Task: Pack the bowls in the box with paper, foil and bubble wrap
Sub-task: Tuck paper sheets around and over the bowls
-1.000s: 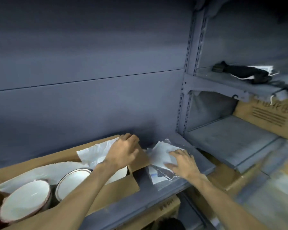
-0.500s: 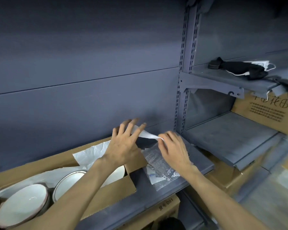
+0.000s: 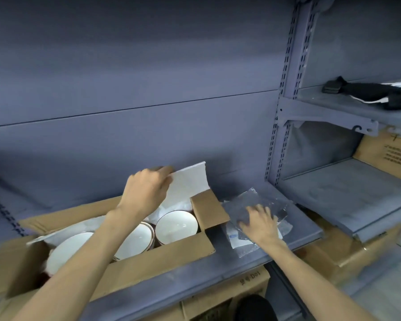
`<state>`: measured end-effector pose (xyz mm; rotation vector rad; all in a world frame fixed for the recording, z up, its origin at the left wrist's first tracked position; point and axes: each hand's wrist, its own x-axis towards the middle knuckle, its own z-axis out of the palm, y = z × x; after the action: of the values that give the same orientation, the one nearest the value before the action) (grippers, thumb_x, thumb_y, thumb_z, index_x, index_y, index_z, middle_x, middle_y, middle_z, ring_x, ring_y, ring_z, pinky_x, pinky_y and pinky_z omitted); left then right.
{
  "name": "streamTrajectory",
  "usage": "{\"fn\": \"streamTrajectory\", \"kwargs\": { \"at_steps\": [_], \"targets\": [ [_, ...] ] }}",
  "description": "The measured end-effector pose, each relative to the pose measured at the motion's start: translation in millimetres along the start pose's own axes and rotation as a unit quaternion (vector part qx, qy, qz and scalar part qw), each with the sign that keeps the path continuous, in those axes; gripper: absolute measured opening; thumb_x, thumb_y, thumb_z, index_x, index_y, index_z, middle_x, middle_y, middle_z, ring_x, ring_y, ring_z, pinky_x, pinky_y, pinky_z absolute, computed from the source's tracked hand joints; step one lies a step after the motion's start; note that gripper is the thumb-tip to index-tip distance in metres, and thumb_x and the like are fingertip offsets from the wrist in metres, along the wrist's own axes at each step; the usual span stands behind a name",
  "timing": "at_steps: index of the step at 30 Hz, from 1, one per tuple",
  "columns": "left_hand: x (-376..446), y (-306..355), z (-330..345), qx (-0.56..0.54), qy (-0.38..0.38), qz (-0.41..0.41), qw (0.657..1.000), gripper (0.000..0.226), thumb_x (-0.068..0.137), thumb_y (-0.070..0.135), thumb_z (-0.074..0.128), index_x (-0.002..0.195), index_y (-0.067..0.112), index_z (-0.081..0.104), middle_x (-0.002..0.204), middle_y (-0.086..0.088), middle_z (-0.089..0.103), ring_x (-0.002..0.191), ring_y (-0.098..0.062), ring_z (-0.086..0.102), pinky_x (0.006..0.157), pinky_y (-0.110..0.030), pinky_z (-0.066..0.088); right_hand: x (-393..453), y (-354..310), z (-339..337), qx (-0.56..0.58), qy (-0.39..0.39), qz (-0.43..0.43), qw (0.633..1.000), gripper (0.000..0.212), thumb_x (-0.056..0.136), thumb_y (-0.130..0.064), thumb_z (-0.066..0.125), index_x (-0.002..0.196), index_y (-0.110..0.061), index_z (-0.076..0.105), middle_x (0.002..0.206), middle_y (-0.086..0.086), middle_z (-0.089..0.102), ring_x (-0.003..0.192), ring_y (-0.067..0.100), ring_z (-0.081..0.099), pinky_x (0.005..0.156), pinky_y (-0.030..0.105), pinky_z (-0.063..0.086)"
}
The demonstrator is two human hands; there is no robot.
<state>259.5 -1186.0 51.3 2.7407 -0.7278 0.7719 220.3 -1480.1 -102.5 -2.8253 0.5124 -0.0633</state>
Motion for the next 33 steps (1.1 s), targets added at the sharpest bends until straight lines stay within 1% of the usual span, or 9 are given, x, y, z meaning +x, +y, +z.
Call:
{"fn": "streamTrajectory", "kwargs": {
  "at_steps": [3, 8, 12, 16, 21, 24, 26, 28, 33],
  "targets": [
    [-14, -12, -10, 0.002, -0.011, -0.007, 1.0, 0.01, 0.095, 0.02, 0.053, 0.1, 0.026, 0.059, 0.082, 0.006, 0.064, 0.069, -0.031, 0.059, 0.06, -0.039, 0.052, -5, 3, 14, -0.05, -0.067, -0.007, 0.997, 0.067, 0.085, -0.064, 0.066, 0.134, -0.021, 0.054, 0.139, 0.003, 0.05, 0.133, 0.029, 0.043, 0.104, 0.052, 0.042],
    [-31, -26, -21, -0.005, -0.02, -0.04, 0.999, 0.009, 0.095, 0.02, 0.051, 0.1, 0.024, 0.059, 0.076, 0.004, 0.064, 0.072, -0.034, 0.057, 0.065, -0.041, 0.053, -6, -10, 13, -0.018, -0.01, -0.007, 1.0, 0.027, 0.092, -0.047, 0.059, 0.108, -0.028, 0.068, 0.115, -0.003, 0.068, 0.114, 0.027, 0.058, 0.099, 0.047, 0.045],
    [-44, -33, -24, -0.006, -0.031, -0.063, 0.998, 0.01, 0.095, 0.02, 0.051, 0.1, 0.025, 0.059, 0.072, 0.004, 0.062, 0.073, -0.033, 0.056, 0.066, -0.041, 0.052, -5, -14, 7, 0.076, -0.05, 0.024, 0.996, 0.032, 0.097, -0.049, 0.053, 0.092, -0.024, 0.072, 0.097, 0.002, 0.071, 0.104, 0.028, 0.063, 0.097, 0.045, 0.05],
    [-55, -43, -24, 0.0, -0.033, -0.08, 0.996, 0.012, 0.093, 0.021, 0.053, 0.102, 0.025, 0.06, 0.066, 0.003, 0.057, 0.071, -0.035, 0.056, 0.064, -0.039, 0.052, -6, -21, -4, 0.158, 0.097, 0.065, 0.981, 0.035, 0.106, -0.035, 0.043, 0.091, -0.011, 0.064, 0.091, 0.011, 0.067, 0.085, 0.034, 0.062, 0.078, 0.042, 0.051],
    [-67, -59, -30, -0.003, -0.038, -0.102, 0.994, 0.016, 0.091, 0.022, 0.056, 0.105, 0.026, 0.061, 0.063, 0.003, 0.054, 0.072, -0.036, 0.057, 0.063, -0.04, 0.052, -4, -52, -35, 0.247, 0.275, -0.006, 0.929, 0.032, 0.107, -0.028, 0.042, 0.08, -0.013, 0.046, 0.076, 0.002, 0.052, 0.069, 0.03, 0.049, 0.054, 0.033, 0.028],
    [-75, -68, -34, 0.0, -0.031, -0.115, 0.993, 0.014, 0.091, 0.023, 0.058, 0.104, 0.024, 0.062, 0.069, 0.0, 0.062, 0.075, -0.036, 0.06, 0.064, -0.04, 0.053, 0, -69, -45, 0.224, 0.325, -0.052, 0.917, 0.026, 0.105, -0.022, 0.047, 0.082, -0.012, 0.053, 0.084, 0.002, 0.055, 0.076, 0.03, 0.048, 0.06, 0.035, 0.033],
    [-81, -74, -37, 0.004, -0.023, -0.122, 0.992, 0.011, 0.091, 0.022, 0.059, 0.101, 0.024, 0.062, 0.067, 0.0, 0.06, 0.073, -0.036, 0.059, 0.062, -0.04, 0.053, 4, -70, -44, 0.16, 0.35, -0.081, 0.919, 0.015, 0.101, -0.011, 0.054, 0.096, -0.007, 0.067, 0.094, 0.008, 0.063, 0.084, 0.034, 0.054, 0.066, 0.038, 0.04],
    [-88, -80, -40, 0.0, -0.017, -0.127, 0.992, 0.009, 0.09, 0.021, 0.061, 0.098, 0.024, 0.061, 0.065, 0.002, 0.056, 0.072, -0.035, 0.058, 0.061, -0.039, 0.051, 5, -62, -37, 0.085, 0.357, -0.101, 0.925, 0.024, 0.092, 0.0, 0.064, 0.112, -0.01, 0.073, 0.1, 0.008, 0.066, 0.088, 0.034, 0.057, 0.073, 0.042, 0.044],
    [-97, -92, -45, -0.015, -0.017, -0.133, 0.991, 0.008, 0.09, 0.019, 0.063, 0.097, 0.022, 0.062, 0.07, 0.002, 0.054, 0.076, -0.037, 0.06, 0.062, -0.041, 0.051, 5, -25, -2, -0.02, 0.218, -0.112, 0.969, 0.033, 0.092, -0.008, 0.065, 0.122, -0.021, 0.073, 0.114, 0.002, 0.066, 0.108, 0.027, 0.057, 0.089, 0.044, 0.045]
  ]
}}
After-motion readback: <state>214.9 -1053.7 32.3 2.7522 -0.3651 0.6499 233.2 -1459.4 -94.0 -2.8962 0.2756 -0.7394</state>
